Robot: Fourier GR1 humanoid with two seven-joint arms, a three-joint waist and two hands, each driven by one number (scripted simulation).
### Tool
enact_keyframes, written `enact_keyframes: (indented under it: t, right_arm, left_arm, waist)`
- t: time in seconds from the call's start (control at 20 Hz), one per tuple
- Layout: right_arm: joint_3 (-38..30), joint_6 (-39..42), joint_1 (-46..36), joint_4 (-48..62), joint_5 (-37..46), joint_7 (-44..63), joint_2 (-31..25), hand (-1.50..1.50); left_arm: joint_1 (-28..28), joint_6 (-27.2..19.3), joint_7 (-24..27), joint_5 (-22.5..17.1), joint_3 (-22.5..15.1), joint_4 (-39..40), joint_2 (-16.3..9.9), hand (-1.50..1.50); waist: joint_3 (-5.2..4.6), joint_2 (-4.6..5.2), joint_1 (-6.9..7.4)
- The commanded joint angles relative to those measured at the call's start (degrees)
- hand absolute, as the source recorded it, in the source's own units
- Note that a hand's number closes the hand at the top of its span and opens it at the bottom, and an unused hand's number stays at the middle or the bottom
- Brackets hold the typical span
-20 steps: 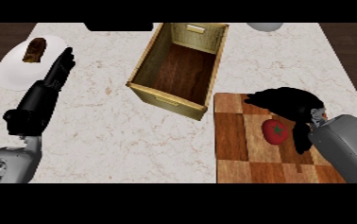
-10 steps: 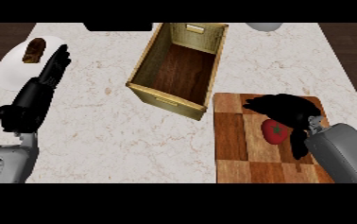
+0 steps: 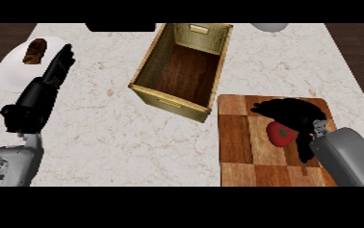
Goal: Pick the tomato from the cutting board and place it in the basket
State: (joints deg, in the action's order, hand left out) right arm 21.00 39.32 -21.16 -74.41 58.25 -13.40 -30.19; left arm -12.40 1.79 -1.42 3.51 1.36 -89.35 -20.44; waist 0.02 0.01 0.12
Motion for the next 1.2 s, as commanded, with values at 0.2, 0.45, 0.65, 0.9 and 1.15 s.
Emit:
enact_keyframes:
  t: [0.2, 0.45, 0.65, 0.9, 1.15]
  right_arm:
    - [-2.55, -0.02, 0.36, 2.3, 4.91, -3.42, 1.31, -1.5]
    - [-3.24, -4.67, 3.07, 6.83, 5.61, -2.07, 7.12, 1.5]
    - [-2.5, -9.68, -3.02, 16.64, 9.72, -7.78, 6.9, 1.5]
    - [-2.98, -10.83, -2.16, 13.53, 11.41, -9.68, 6.93, 1.5]
    - [-19.4, -13.52, -3.86, 15.84, 7.27, 7.1, 5.16, 1.5]
  left_arm:
    - [1.88, 0.86, 0.37, 2.88, 0.49, -1.21, 3.17, 0.0]
    - [0.48, 0.05, 2.23, 4.98, 0.47, 1.54, 4.47, 0.0]
    - [0.95, 2.27, -1.52, 3.47, 1.59, -3.06, 3.78, 0.0]
    - [-0.33, 3.21, 3.45, 4.1, 3.36, 3.19, 3.83, 0.0]
    - [1.85, 2.34, 0.97, 3.67, 3.24, -0.18, 4.18, 0.0]
  waist:
    - [-0.02, -0.03, -0.07]
    - [-0.02, 0.0, -0.17]
    - [0.0, 0.08, 0.37]
    - [-0.02, 0.06, 0.05]
    - [-0.04, -0.02, -1.07]
